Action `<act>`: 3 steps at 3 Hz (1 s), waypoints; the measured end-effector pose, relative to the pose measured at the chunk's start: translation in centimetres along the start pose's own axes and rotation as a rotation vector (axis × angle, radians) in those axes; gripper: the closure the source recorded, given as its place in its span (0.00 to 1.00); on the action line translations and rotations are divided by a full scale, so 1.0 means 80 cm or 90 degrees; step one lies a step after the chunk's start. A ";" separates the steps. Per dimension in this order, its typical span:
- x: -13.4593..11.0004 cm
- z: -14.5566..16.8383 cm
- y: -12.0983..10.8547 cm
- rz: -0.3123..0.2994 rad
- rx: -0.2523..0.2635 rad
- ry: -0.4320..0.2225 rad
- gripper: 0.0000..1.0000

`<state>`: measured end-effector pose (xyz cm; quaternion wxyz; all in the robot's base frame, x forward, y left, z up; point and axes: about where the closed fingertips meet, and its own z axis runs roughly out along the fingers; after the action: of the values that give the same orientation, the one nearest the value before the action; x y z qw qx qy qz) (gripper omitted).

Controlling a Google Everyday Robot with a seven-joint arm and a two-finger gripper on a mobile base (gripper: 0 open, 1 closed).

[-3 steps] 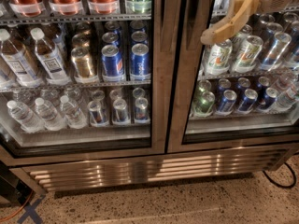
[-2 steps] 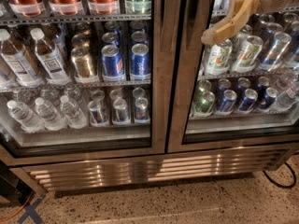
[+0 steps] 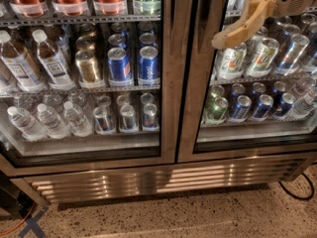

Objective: Open right fridge door

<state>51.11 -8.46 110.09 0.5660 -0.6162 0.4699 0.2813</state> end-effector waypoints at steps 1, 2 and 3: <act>-0.003 -0.001 0.001 -0.004 0.003 -0.001 0.00; -0.001 -0.002 0.000 -0.004 0.003 -0.001 0.00; -0.002 -0.003 0.000 -0.007 0.008 0.001 0.00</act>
Offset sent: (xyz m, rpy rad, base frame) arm -0.0392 -0.0237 0.0076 0.0743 -0.0162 -0.1651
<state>51.00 -8.61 110.30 0.5710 -0.6153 0.4688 0.2749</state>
